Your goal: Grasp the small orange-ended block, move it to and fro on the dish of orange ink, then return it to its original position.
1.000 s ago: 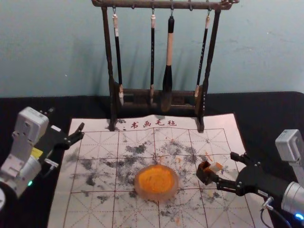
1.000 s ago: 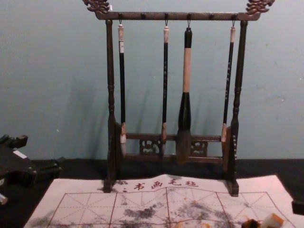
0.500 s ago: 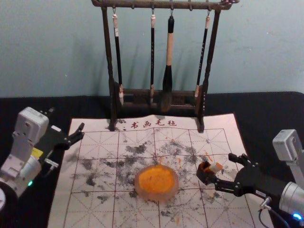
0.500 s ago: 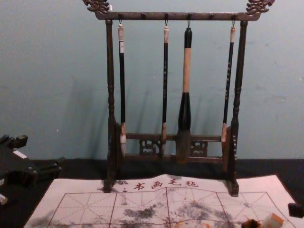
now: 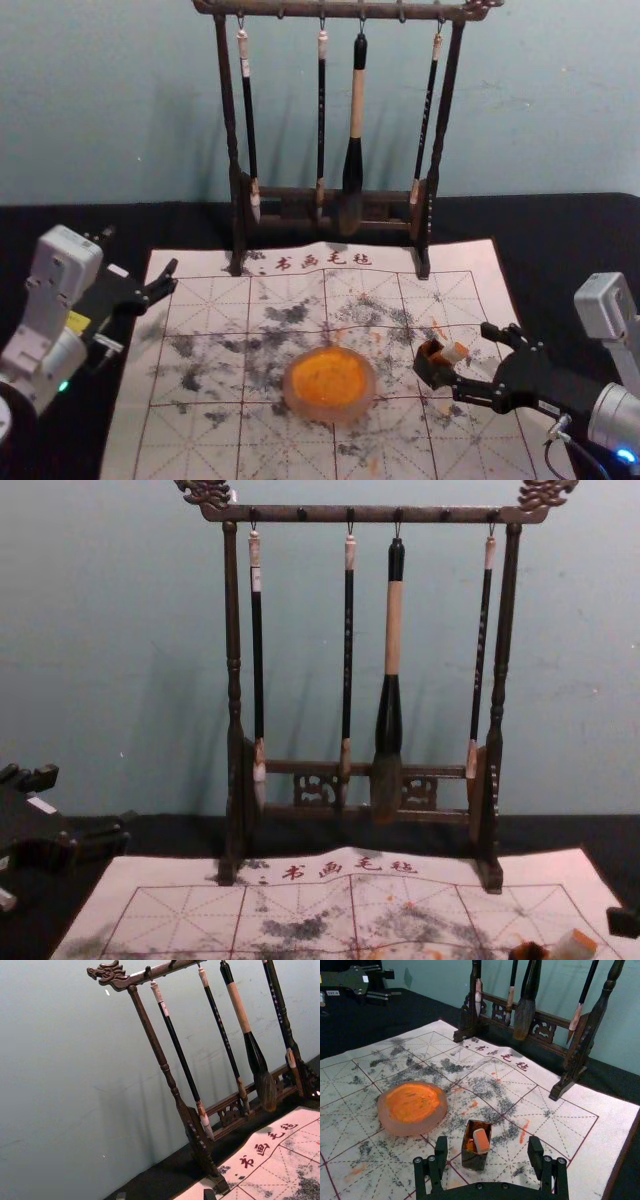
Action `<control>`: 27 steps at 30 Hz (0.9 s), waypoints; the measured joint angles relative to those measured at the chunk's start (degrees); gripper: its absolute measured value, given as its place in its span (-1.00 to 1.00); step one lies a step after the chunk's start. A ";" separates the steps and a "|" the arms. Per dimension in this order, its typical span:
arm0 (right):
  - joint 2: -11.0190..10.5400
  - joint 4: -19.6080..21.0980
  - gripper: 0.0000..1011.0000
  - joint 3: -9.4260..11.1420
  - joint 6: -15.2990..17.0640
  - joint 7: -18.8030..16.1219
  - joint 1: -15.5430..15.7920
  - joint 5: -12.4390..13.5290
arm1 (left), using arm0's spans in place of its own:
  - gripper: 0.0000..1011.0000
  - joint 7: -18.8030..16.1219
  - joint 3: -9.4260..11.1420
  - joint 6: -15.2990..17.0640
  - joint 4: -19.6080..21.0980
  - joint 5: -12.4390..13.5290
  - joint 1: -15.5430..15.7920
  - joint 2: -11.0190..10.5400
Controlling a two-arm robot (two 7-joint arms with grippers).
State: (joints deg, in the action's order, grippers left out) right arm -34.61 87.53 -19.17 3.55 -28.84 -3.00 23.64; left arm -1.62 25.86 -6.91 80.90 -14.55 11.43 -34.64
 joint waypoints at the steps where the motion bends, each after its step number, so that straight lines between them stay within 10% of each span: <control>1: 0.00 0.00 0.98 0.00 0.00 0.00 0.00 0.00 | 0.98 0.00 0.00 0.00 0.00 0.00 0.00 0.00; 14: 0.00 0.06 0.96 0.00 -0.03 0.07 0.04 0.01 | 0.98 0.00 0.00 0.00 0.00 0.00 0.00 0.00; 27: 0.00 0.06 0.31 0.00 -0.03 0.10 0.04 0.06 | 0.98 0.00 0.00 0.00 0.00 0.00 0.00 0.00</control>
State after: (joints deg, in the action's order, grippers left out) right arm -34.62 87.59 -19.16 3.52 -28.74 -2.96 23.70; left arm -1.62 25.86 -6.91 80.90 -14.55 11.43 -34.65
